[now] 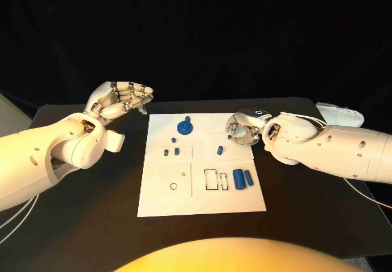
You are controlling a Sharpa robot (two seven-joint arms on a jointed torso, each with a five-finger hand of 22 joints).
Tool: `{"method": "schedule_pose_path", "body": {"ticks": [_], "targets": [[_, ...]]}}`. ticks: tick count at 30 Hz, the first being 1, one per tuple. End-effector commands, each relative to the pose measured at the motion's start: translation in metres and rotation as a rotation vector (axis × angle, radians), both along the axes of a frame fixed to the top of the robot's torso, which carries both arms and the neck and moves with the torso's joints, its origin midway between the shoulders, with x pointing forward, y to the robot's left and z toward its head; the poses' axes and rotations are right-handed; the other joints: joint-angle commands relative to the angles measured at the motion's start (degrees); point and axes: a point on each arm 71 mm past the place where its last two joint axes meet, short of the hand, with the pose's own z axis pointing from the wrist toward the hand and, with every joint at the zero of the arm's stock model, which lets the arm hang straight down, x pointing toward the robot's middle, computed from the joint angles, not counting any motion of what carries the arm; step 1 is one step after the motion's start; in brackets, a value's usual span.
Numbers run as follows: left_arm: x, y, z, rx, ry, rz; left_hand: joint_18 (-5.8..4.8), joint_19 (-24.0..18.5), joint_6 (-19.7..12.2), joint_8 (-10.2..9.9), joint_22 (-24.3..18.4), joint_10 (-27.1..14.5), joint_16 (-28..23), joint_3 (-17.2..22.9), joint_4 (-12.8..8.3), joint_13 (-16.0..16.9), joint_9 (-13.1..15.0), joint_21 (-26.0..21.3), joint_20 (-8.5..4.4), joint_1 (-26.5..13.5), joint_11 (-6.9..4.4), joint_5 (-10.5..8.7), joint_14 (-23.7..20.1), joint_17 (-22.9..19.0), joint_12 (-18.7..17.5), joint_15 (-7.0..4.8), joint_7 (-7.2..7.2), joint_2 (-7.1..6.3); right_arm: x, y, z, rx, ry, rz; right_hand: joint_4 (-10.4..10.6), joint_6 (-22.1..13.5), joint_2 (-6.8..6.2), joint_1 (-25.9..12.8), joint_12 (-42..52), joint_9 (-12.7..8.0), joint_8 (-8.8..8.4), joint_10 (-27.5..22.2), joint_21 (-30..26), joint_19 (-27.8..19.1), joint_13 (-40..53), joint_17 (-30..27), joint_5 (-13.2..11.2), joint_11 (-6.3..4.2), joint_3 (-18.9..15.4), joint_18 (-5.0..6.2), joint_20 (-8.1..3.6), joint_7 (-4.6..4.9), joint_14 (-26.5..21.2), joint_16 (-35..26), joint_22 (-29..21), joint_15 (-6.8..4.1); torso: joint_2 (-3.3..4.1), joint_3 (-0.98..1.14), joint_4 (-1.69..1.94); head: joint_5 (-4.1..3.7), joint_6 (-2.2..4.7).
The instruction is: Assemble the parts on the task board
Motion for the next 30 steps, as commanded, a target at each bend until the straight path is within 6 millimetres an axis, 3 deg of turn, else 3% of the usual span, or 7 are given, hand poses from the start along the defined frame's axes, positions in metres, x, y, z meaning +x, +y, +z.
{"method": "schedule_pose_path", "body": {"ticks": [1,14,30], "targets": [[0.0,0.002,0.002,-0.068,0.0,0.028,0.41,0.2,0.4,0.4,-0.1,0.3,-0.4,0.0,-0.2,-0.1,0.1,-0.2,0.0,0.4,-0.08,0.19,-0.4,-0.1,0.4,-0.13,0.11,-0.02,0.0,0.002,-0.002,-0.034,-0.005,0.005,-0.2,-0.1,0.03,0.0,-0.4,-0.1,-0.2,0.4,0.0,0.2,-0.2,0.0,0.4,0.02,-0.2,-0.64,0.1,0.1,1.5,0.3,0.1,0.32,0.04,-0.01,0.02,-0.03,-0.07],[0.001,0.006,0.001,-0.075,0.022,0.044,0.41,0.3,0.5,0.5,-0.1,0.4,-0.4,0.0,-0.3,-0.1,0.1,-0.2,-0.03,0.5,-0.09,0.18,-0.4,-0.1,0.4,-0.14,0.12,0.13,0.003,0.007,-0.008,-0.043,0.008,-0.001,-0.4,2.6,1.21,0.8,-0.5,0.2,0.44,3.4,1.3,0.7,-1.6,0.5,0.1,-0.62,2.2,-0.82,-0.29,-0.42,1.6,0.7,1.1,-0.19,0.06,0.03,-0.03,0.21,-0.44],[0.001,0.008,0.0,-0.073,0.042,0.052,0.41,0.5,0.5,0.5,-0.2,0.4,-0.5,0.0,-0.3,-0.2,0.1,-0.3,-0.07,0.7,-0.06,0.12,-0.4,-0.1,0.4,-0.15,0.2,0.26,0.005,0.009,-0.014,-0.068,0.007,-0.015,-0.5,4.7,1.75,0.7,-0.6,0.6,1.2,5.4,2.1,1.0,-2.2,0.7,0.0,-1.17,3.0,-0.95,-0.6,-0.96,1.7,0.9,1.7,-0.63,0.05,0.06,-0.11,0.21,-0.95]]}}
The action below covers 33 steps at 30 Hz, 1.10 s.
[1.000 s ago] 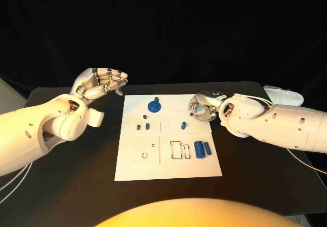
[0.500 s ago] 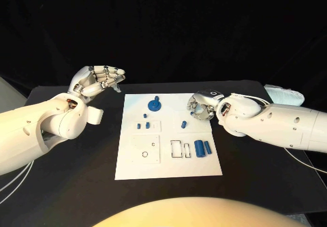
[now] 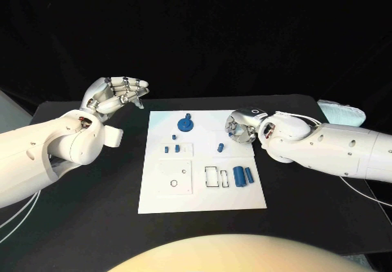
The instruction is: Assemble the parts on the task board
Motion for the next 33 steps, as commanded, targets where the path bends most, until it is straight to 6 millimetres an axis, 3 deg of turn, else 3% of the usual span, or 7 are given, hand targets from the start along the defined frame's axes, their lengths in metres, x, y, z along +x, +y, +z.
{"method": "schedule_pose_path", "body": {"ticks": [1,7,11,13,15,33], "targets": [[0.0,0.0,0.0,-0.011,0.007,0.003,0.41,0.5,0.3,0.3,-0.1,0.4,-0.3,0.0,-0.2,-0.1,0.1,-0.3,-0.07,0.4,-0.04,0.1,-0.4,-0.1,0.2,-0.14,0.09,-0.03,-0.001,0.001,-0.003,-0.028,0.006,0.003,0.1,0.5,0.49,0.1,-0.1,0.1,0.27,0.6,0.5,0.4,-0.1,0.1,-0.3,0.04,0.3,-1.07,0.01,0.04,1.6,0.4,0.2,-0.45,-0.01,0.0,-0.06,-0.04,-0.17],[0.0,0.0,0.0,-0.009,0.012,0.004,0.41,0.5,0.3,0.3,-0.1,0.3,-0.3,0.0,-0.2,-0.1,0.0,-0.4,-0.07,0.4,-0.03,0.1,-0.4,-0.1,0.2,-0.13,0.1,-0.02,-0.002,0.003,-0.004,-0.018,-0.003,0.007,0.0,1.8,1.02,-0.1,0.0,0.4,0.84,2.0,1.7,0.8,-0.2,0.6,-0.3,-0.43,0.4,-1.29,-0.24,-0.46,1.7,0.7,1.0,-0.81,0.0,0.04,-0.05,-0.07,-0.31],[0.0,0.001,0.0,-0.009,0.014,0.005,0.41,0.5,0.3,0.3,-0.1,0.3,-0.3,0.0,-0.2,-0.1,0.0,-0.4,-0.07,0.4,-0.03,0.1,-0.4,-0.1,0.2,-0.13,0.1,-0.02,-0.002,0.004,-0.003,-0.011,-0.012,0.004,-0.4,3.2,2.13,0.3,0.2,0.9,1.59,3.5,2.5,1.1,-0.1,0.8,-0.2,-1.02,0.6,-1.43,-0.61,-1.03,1.8,0.9,1.6,-1.3,-0.04,0.02,-0.03,-0.12,-0.38],[0.0,0.001,0.0,-0.008,0.015,0.006,0.41,0.5,0.3,0.3,-0.1,0.3,-0.3,0.0,-0.2,-0.1,0.0,-0.4,-0.07,0.4,-0.03,0.1,-0.4,-0.1,0.2,-0.13,0.1,-0.02,-0.002,0.004,-0.003,-0.007,-0.016,0.0,-0.9,4.0,3.28,1.0,0.2,1.3,2.13,4.5,3.3,1.3,0.0,1.0,-1.9,-1.38,1.2,-1.57,-0.94,-1.33,1.9,1.1,2.2,-1.63,-0.05,0.01,-0.03,-0.14,-0.41],[0.0,0.001,0.0,-0.008,0.016,0.006,0.41,0.6,0.3,0.2,-0.1,0.3,-0.3,0.0,-0.3,-0.2,0.0,-0.4,-0.08,0.4,-0.01,0.1,-0.4,-0.1,0.2,-0.13,0.11,0.02,-0.002,0.005,-0.003,-0.004,-0.021,-0.006,-1.4,4.4,3.91,1.3,0.2,1.7,2.52,5.3,3.9,1.5,0.2,0.9,-2.2,-1.62,1.6,-1.68,-1.14,-1.49,1.9,1.1,2.6,-1.83,-0.06,-0.01,-0.02,-0.13,-0.41],[0.002,0.005,-0.002,-0.014,0.029,0.015,0.38,0.8,0.1,0.2,-0.3,-0.1,-0.5,-0.2,-0.2,-0.4,0.0,-0.6,-0.11,0.5,0.14,0.04,-0.4,-0.2,0.0,-0.01,0.24,0.02,-0.006,0.006,0.006,0.065,-0.096,-0.04,-2.2,4.6,4.25,1.5,-0.1,2.2,2.92,6.3,4.9,1.8,0.3,0.0,-2.5,-1.85,2.5,-1.87,-1.45,-1.66,1.8,0.6,3.3,-2.06,-0.11,0.0,-0.05,-0.18,-0.3]]}}
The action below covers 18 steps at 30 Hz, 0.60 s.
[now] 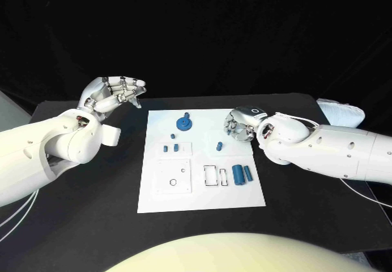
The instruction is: Assemble the parts on the task board
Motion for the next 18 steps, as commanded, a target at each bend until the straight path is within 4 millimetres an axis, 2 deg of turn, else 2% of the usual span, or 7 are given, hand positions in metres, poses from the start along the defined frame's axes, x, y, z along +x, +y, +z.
{"method": "schedule_pose_path", "body": {"ticks": [1,6,13,18], "targets": [[0.001,0.0,0.0,-0.016,0.008,0.0,0.38,0.4,0.1,0.2,-0.1,-0.2,-0.3,-0.2,-0.2,-0.1,0.0,-0.4,-0.11,0.3,0.16,0.03,-0.4,-0.1,-0.1,0.0,0.26,-0.21,-0.001,0.001,0.007,0.037,-0.056,-0.008,0.1,0.3,-0.28,-0.7,-0.1,0.2,0.37,1.6,0.4,0.4,-0.1,-0.1,-0.1,-1.44,0.3,-1.0,-0.04,0.26,1.9,-0.3,3.1,-0.34,-0.02,0.0,0.03,-0.03,0.08],[0.002,0.002,0.0,-0.016,0.012,0.006,0.37,0.5,0.0,0.2,-0.2,-0.4,-0.4,-0.3,-0.1,-0.2,0.0,-0.4,-0.1,0.2,0.2,0.03,-0.4,-0.1,-0.1,0.03,0.28,-0.24,-0.003,-0.002,0.015,0.066,-0.069,-0.016,0.1,0.3,-0.29,-0.7,-0.1,0.2,0.38,1.7,0.7,0.5,-0.1,-0.1,-0.2,-1.44,0.3,-1.07,-0.05,0.26,1.9,-0.3,3.2,-0.35,-0.02,0.04,0.07,-0.02,0.15],[0.003,0.003,-0.001,-0.019,0.015,0.012,0.36,0.5,-0.2,0.1,-0.2,-0.6,-0.4,-0.3,-0.1,-0.2,-0.1,-0.5,-0.08,0.3,0.25,0.03,-0.5,-0.1,-0.2,0.07,0.32,-0.3,-0.009,-0.005,0.028,0.103,-0.08,-0.017,0.0,0.3,-0.3,-0.7,-0.1,0.2,0.39,1.7,0.8,0.6,-0.1,-0.2,-0.2,-1.45,0.3,-1.09,-0.06,0.25,1.9,-0.3,3.3,-0.35,-0.03,0.04,-0.15,0.04,0.33],[0.003,0.003,-0.001,-0.021,0.019,0.012,0.36,0.5,-0.3,0.1,-0.2,-0.7,-0.4,-0.4,-0.1,-0.3,-0.1,-0.6,-0.07,0.3,0.27,0.03,-0.5,-0.2,-0.3,0.09,0.34,-0.32,-0.015,-0.002,0.033,0.131,-0.081,-0.005,-0.1,0.4,-0.36,-0.7,-0.2,0.3,0.42,1.8,0.9,0.6,-0.1,-0.2,-0.2,-1.46,0.4,-1.11,-0.09,0.25,1.9,-0.3,3.4,-0.37,0.03,0.09,-0.03,0.1,0.37]]}}
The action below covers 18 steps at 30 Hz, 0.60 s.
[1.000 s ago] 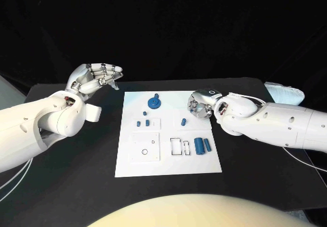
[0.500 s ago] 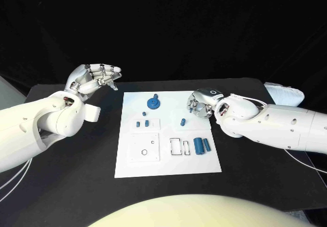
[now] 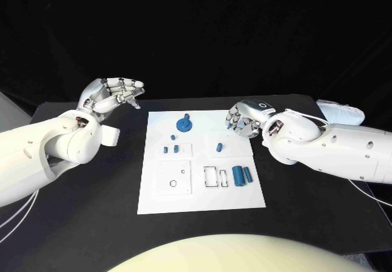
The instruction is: Assemble the parts on the task board
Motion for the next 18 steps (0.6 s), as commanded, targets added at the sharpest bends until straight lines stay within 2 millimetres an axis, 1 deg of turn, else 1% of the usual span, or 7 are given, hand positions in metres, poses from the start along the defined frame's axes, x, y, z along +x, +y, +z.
{"method": "schedule_pose_path", "body": {"ticks": [1,6,8,10,11,14,18], "targets": [[0.0,-0.002,0.0,-0.015,0.006,-0.006,0.35,0.4,-0.3,0.1,-0.1,-0.5,-0.2,-0.4,-0.1,-0.1,-0.1,-0.4,0.1,0.3,0.07,0.04,-0.5,-0.1,-0.3,0.1,0.36,-0.34,-0.005,0.004,0.004,0.04,-0.011,0.009,0.0,0.3,-0.04,-0.4,-0.2,0.1,0.21,1.6,0.3,0.4,0.1,-0.1,-0.2,-1.41,0.5,-1.12,0.12,0.22,1.9,-0.3,3.4,-0.37,0.06,0.06,0.11,0.01,0.03],[0.0,-0.001,0.0,-0.016,0.008,-0.005,0.35,0.4,-0.4,0.1,-0.1,-0.6,-0.2,-0.4,-0.1,-0.1,-0.1,-0.4,0.12,0.3,0.11,0.04,-0.5,-0.1,-0.3,0.12,0.41,-0.37,-0.016,0.012,0.01,0.075,-0.01,0.04,0.0,0.3,-0.06,-0.4,-0.2,0.1,0.21,1.6,0.2,0.4,0.1,-0.2,-0.1,-1.42,0.5,-1.11,0.11,0.22,1.9,-0.4,3.4,-0.38,-0.03,-0.07,0.11,0.11,0.06],[0.001,-0.002,0.0,-0.017,0.009,-0.004,0.35,0.4,-0.4,0.1,-0.1,-0.6,-0.2,-0.4,-0.1,-0.1,-0.1,-0.4,0.12,0.3,0.11,0.04,-0.5,-0.1,-0.3,0.12,0.41,-0.37,-0.021,0.02,0.013,0.09,-0.006,0.063,-0.1,0.3,-0.08,-0.5,-0.3,0.2,0.22,1.6,0.3,0.4,0.1,-0.2,-0.1,-1.42,0.5,-1.12,0.1,0.22,1.9,-0.4,3.4,-0.38,-0.05,-0.15,0.06,0.22,0.13],[0.001,-0.002,0.0,-0.018,0.01,-0.005,0.35,0.4,-0.4,0.1,-0.1,-0.6,-0.2,-0.4,-0.1,-0.1,-0.1,-0.4,0.12,0.3,0.11,0.04,-0.5,-0.1,-0.3,0.12,0.41,-0.37,-0.025,0.029,0.014,0.103,-0.002,0.087,-0.1,0.3,-0.08,-0.5,-0.3,0.2,0.22,1.6,0.3,0.4,0.1,-0.2,-0.1,-1.42,0.5,-1.12,0.1,0.22,1.9,-0.4,3.4,-0.38,-0.05,-0.18,0.0,0.46,0.17],[0.001,-0.003,0.0,-0.019,0.011,-0.006,0.35,0.4,-0.4,0.1,-0.1,-0.6,-0.2,-0.4,-0.1,-0.1,-0.1,-0.4,0.12,0.3,0.11,0.04,-0.5,-0.1,-0.3,0.12,0.41,-0.37,-0.027,0.034,0.015,0.108,0.001,0.1,-0.1,0.3,-0.09,-0.5,-0.3,0.2,0.22,1.6,0.3,0.4,0.1,-0.2,-0.1,-1.42,0.6,-1.13,0.1,0.22,1.9,-0.4,3.5,-0.39,-0.04,-0.16,-0.01,0.73,0.17],[0.001,-0.004,-0.001,-0.021,0.012,-0.009,0.35,0.4,-0.4,0.1,-0.1,-0.6,-0.2,-0.4,-0.1,-0.1,-0.1,-0.4,0.12,0.3,0.11,0.04,-0.5,-0.1,-0.3,0.12,0.41,-0.37,-0.032,0.05,0.015,0.117,0.01,0.141,-0.1,0.3,-0.09,-0.5,-0.3,0.2,0.23,1.6,0.4,0.4,0.1,-0.2,-0.1,-1.42,0.6,-1.14,0.1,0.22,1.9,-0.4,3.5,-0.39,-0.04,-0.13,0.09,1.14,0.05],[0.001,-0.007,-0.001,-0.023,0.015,-0.014,0.35,0.4,-0.5,0.1,-0.2,-0.7,-0.3,-0.4,-0.1,-0.2,-0.1,-0.5,0.13,0.4,0.14,0.05,-0.5,-0.1,-0.4,0.14,0.43,-0.37,-0.037,0.068,0.012,0.125,0.025,0.186,-0.1,0.3,-0.09,-0.5,-0.3,0.2,0.23,1.6,0.4,0.4,0.1,-0.2,-0.1,-1.42,0.6,-1.14,0.1,0.22,1.9,-0.4,3.5,-0.39,-0.03,-0.3,0.24,1.59,-0.09]]}}
